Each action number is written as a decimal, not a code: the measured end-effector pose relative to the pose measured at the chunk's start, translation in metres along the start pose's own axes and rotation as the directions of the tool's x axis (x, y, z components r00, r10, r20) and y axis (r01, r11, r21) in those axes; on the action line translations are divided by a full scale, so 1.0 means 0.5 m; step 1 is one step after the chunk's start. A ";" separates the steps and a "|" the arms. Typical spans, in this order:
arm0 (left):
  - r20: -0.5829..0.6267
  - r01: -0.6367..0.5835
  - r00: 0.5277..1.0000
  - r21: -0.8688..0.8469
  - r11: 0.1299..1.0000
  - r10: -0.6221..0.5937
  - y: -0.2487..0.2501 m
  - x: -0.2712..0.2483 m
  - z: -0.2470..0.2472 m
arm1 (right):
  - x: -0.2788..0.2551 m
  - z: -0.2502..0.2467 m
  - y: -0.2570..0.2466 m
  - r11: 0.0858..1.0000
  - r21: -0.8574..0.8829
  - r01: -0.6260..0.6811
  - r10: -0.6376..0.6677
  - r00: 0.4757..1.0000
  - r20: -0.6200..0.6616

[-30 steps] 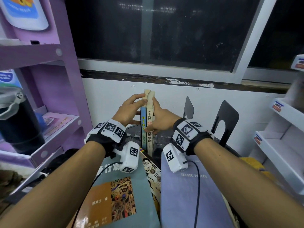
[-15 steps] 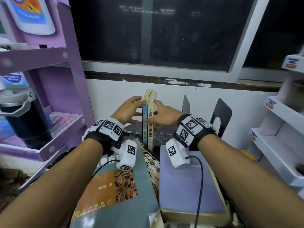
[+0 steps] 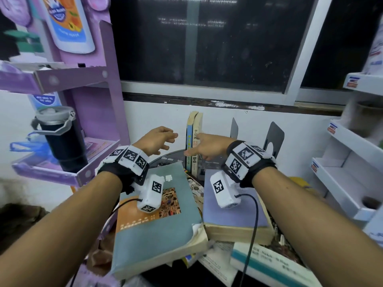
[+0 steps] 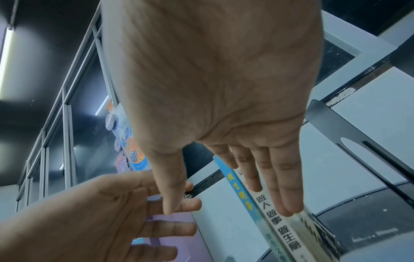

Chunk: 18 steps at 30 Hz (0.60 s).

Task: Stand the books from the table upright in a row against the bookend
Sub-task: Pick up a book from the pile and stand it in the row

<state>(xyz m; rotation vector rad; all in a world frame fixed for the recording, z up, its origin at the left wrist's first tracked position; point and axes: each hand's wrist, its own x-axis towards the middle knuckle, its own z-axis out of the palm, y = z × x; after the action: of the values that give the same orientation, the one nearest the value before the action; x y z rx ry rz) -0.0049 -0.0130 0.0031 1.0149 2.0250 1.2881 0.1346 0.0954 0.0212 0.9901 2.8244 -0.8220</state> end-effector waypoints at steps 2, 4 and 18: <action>-0.016 0.013 1.000 0.020 1.000 -0.013 -0.009 -0.021 -0.012 | -0.023 0.013 -0.013 1.000 -0.013 0.008 -0.007 1.000 0.016; -0.032 0.029 0.999 0.035 0.999 -0.028 -0.020 -0.040 -0.025 | -0.036 0.030 -0.026 1.000 -0.015 0.015 -0.014 0.999 0.041; -0.043 0.230 0.973 0.329 0.916 -0.228 -0.093 -0.129 -0.076 | -0.041 0.120 -0.078 0.993 -0.096 -0.066 0.080 0.986 0.147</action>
<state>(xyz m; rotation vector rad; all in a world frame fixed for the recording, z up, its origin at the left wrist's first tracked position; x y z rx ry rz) -0.0108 -0.0972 -0.0217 0.8812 2.3359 0.8445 0.1202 0.0286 -0.0077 0.9687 2.6555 -0.7217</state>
